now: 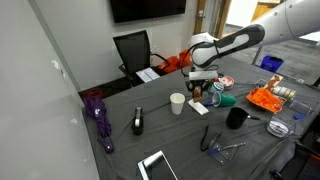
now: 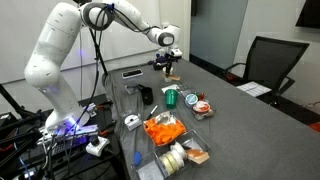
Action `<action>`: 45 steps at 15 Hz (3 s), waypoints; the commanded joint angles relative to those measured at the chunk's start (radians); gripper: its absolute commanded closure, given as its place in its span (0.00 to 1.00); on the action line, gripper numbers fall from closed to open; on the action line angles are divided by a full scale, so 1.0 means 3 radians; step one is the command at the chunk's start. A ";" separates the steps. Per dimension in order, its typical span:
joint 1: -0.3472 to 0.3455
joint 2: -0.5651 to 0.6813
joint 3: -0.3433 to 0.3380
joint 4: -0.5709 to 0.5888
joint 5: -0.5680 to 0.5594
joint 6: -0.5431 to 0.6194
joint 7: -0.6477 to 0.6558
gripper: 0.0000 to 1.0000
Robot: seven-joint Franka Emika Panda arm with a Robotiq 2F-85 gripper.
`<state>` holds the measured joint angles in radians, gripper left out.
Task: Pick up the brown rectangular brick from the table, push over the white paper cup, put the brown rectangular brick in the first empty compartment of clear storage container on the right
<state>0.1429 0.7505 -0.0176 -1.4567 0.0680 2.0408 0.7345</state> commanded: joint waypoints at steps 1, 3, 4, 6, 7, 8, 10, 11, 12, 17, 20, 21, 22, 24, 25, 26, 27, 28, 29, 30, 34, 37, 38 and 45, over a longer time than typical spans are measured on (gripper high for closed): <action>-0.0017 0.0290 0.0024 0.0133 0.0195 0.0179 0.0028 0.78; -0.0016 0.0429 0.0041 0.0167 0.0298 0.0304 0.0050 0.78; -0.0008 0.0487 0.0059 0.0195 0.0356 0.0354 0.0063 0.78; 0.0008 0.0558 0.0099 0.0229 0.0463 0.0468 0.0065 0.78; 0.0014 0.0574 0.0130 0.0240 0.0513 0.0513 0.0050 0.78; 0.0023 0.0581 0.0162 0.0248 0.0558 0.0554 0.0035 0.78; 0.0037 0.0582 0.0230 0.0244 0.0637 0.0645 -0.0004 0.78; 0.0051 0.0580 0.0257 0.0238 0.0664 0.0680 -0.0018 0.78; 0.0068 0.0580 0.0276 0.0230 0.0677 0.0711 -0.0030 0.78; 0.0138 0.0641 0.0314 0.0251 0.0659 0.0774 -0.0079 0.78; 0.0128 0.0699 0.0344 0.0273 0.0661 0.0790 -0.0181 0.78; 0.0120 0.0720 0.0350 0.0285 0.0659 0.0785 -0.0233 0.78; 0.0115 0.0759 0.0351 0.0317 0.0647 0.0765 -0.0296 0.78; 0.0125 0.0828 0.0332 0.0390 0.0604 0.0681 -0.0414 0.78; 0.0127 0.0844 0.0326 0.0423 0.0589 0.0632 -0.0485 0.78; 0.0121 0.0855 0.0332 0.0442 0.0582 0.0607 -0.0576 0.78; 0.0124 0.0871 0.0341 0.0478 0.0583 0.0575 -0.0650 0.78; -0.0126 0.0272 0.0352 -0.0100 0.0640 0.0495 -0.0984 0.78; -0.0151 0.0258 0.0344 -0.0095 0.0647 0.0472 -0.1104 0.78; -0.0213 0.0192 0.0346 -0.0128 0.0663 0.0425 -0.1250 0.78; -0.0569 -0.0218 0.0284 -0.0276 0.0680 0.0033 -0.1736 0.78; -0.0818 -0.0519 0.0182 -0.0306 0.0668 -0.0398 -0.1980 0.78; -0.0890 -0.0613 0.0132 -0.0294 0.0664 -0.0595 -0.2012 0.78; -0.1023 -0.0708 -0.0162 0.0025 0.1086 -0.1484 -0.1133 0.78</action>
<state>-0.1700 0.5229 -0.0566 -1.4728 0.3149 1.6336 0.2913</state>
